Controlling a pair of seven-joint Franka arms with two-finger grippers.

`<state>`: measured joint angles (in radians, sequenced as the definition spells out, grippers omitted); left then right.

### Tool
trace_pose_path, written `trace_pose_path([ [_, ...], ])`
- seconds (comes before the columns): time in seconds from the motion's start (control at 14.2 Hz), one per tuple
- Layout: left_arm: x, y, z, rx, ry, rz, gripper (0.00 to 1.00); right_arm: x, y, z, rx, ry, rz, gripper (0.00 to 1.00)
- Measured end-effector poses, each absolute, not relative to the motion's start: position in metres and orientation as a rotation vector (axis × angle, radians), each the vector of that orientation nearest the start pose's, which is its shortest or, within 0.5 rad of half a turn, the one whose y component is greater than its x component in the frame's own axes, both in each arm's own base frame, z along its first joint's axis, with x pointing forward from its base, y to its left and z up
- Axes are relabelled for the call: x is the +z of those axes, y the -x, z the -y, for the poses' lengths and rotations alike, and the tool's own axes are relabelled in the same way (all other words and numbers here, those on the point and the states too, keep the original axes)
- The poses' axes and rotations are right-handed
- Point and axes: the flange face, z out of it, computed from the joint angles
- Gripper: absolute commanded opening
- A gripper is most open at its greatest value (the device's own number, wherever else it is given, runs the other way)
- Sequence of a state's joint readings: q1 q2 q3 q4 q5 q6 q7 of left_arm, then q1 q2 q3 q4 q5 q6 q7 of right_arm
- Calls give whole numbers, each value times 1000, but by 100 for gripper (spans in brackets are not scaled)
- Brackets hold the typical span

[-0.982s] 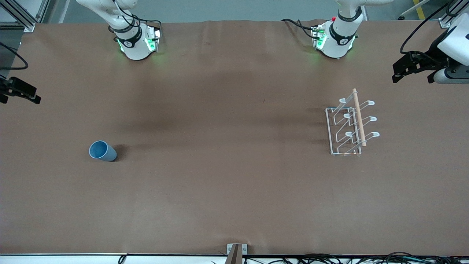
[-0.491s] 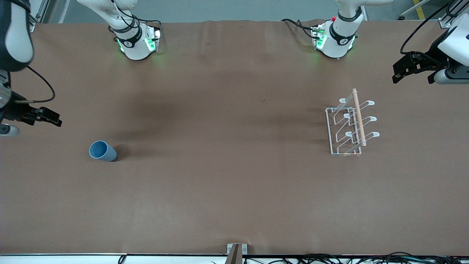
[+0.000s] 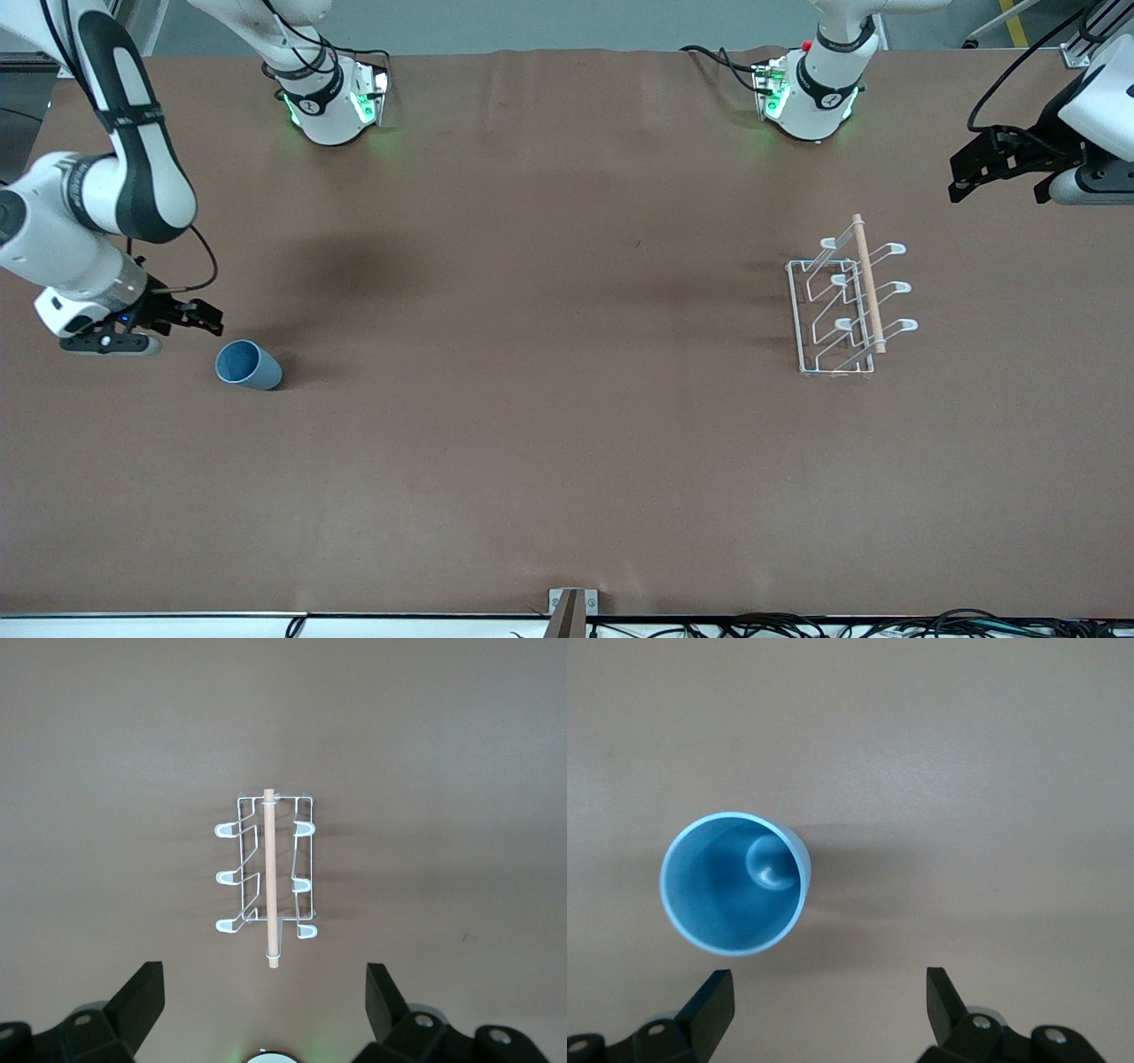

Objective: Hang cup on cup holder
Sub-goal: 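Reach the right gripper down to the light blue cup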

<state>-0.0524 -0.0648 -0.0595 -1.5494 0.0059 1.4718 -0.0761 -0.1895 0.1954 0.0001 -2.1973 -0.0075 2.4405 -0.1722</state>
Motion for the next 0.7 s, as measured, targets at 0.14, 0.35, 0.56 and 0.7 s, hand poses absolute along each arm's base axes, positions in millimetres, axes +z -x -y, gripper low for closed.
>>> trace_pose_path([
  [0.14, 661, -521, 59, 18, 3130, -55, 100, 281, -551, 103, -82, 3153, -13, 95],
  [0.35, 661, -521, 59, 17, 3130, -55, 100, 259, -556, 104, -124, 3151, -22, 87],
  [0.56, 661, -521, 59, 18, 3130, -56, 100, 241, -560, 102, -132, 3132, -55, 69],
  [0.7, 661, -521, 60, 18, 3130, -57, 100, 233, -563, 100, -128, 3126, -58, 59],
])
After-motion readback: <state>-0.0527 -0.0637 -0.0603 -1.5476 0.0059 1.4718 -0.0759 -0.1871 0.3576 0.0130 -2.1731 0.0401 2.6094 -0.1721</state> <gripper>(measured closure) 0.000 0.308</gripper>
